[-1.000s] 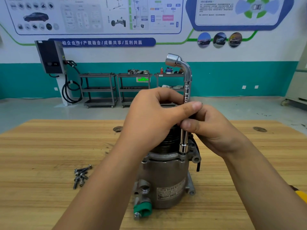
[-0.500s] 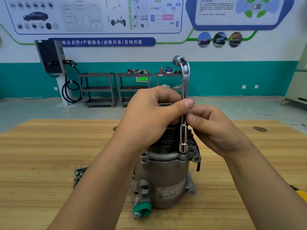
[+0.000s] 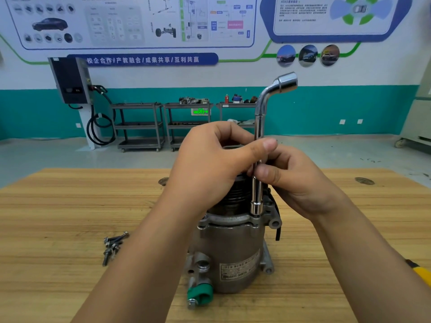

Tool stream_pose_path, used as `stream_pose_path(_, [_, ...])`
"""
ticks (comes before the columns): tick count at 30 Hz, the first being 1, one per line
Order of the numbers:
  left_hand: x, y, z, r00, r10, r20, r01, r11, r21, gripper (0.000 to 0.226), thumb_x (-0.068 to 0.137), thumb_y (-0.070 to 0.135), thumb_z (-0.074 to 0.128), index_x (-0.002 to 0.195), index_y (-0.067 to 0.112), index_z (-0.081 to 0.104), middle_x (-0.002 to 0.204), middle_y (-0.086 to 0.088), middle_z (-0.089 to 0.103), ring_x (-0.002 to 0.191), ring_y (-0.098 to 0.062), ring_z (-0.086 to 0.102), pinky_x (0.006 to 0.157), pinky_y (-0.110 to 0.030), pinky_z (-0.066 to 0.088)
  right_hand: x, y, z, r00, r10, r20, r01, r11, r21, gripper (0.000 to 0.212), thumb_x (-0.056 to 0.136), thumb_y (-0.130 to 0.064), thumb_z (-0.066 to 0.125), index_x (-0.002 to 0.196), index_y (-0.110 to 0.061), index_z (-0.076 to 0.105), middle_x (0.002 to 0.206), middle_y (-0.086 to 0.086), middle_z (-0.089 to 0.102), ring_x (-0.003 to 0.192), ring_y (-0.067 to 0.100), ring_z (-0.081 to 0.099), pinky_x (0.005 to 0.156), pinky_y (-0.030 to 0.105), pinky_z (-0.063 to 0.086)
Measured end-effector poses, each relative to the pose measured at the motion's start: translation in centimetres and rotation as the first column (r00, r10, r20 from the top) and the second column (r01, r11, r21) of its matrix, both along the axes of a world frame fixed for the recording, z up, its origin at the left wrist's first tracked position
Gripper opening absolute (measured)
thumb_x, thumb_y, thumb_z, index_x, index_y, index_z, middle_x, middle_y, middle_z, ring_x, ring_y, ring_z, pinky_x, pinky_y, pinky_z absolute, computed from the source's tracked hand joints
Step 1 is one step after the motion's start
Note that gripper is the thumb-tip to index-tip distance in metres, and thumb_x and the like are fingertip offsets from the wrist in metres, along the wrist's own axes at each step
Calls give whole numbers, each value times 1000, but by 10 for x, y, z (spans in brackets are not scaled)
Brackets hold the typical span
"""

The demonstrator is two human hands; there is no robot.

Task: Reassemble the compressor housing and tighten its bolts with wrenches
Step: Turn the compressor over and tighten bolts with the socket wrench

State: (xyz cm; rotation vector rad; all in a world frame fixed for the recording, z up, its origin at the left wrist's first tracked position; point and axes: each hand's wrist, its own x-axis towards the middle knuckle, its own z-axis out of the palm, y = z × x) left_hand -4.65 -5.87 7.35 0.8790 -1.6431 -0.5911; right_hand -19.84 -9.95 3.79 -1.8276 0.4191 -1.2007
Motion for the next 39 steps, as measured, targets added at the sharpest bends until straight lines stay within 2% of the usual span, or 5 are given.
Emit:
stream_pose_path(6, [2, -1, 1, 999, -31, 37, 30, 999, 14, 17, 78, 34, 70, 67, 22, 69, 61, 5, 64, 64, -7, 63, 62, -22, 52, -1, -2, 0, 997, 69, 26, -70, 997, 21, 38, 67, -46, 77, 91, -17, 74, 90, -2, 71, 93, 16, 65, 79, 26, 51])
stream_pose_path(11, [5, -1, 3, 996, -73, 48, 71, 997, 40, 18, 83, 29, 66, 80, 12, 72, 71, -5, 69, 66, -11, 64, 59, -17, 52, -2, -4, -1, 996, 77, 50, -79, 996, 35, 38, 73, -43, 73, 99, -16, 74, 97, 0, 72, 99, 18, 65, 84, 26, 49])
stream_pose_path(16, [7, -2, 3, 990, -89, 109, 85, 996, 36, 15, 88, 30, 61, 81, 21, 72, 65, 1, 65, 74, -16, 66, 74, -33, 54, -1, -3, -1, 998, 45, 49, -47, 998, 39, 37, 67, -48, 76, 89, -18, 76, 88, -3, 72, 92, 13, 66, 79, 24, 51])
stream_pose_path(21, [5, 1, 3, 991, -121, 53, 119, 992, 42, 14, 83, 31, 67, 80, 18, 70, 62, 5, 65, 65, -6, 64, 63, -16, 51, 0, -3, 0, 999, 35, 29, -36, 999, 20, 36, 65, -51, 76, 83, -20, 74, 87, -2, 69, 92, 18, 63, 82, 29, 51])
stream_pose_path(39, [7, -2, 3, 991, -85, 103, 83, 996, 27, 13, 86, 29, 62, 78, 23, 70, 59, 10, 61, 63, -1, 58, 63, -16, 48, -2, 1, -1, 996, 78, 45, -80, 995, 52, 34, 75, -45, 70, 94, -17, 75, 93, -4, 72, 96, 11, 65, 82, 21, 49])
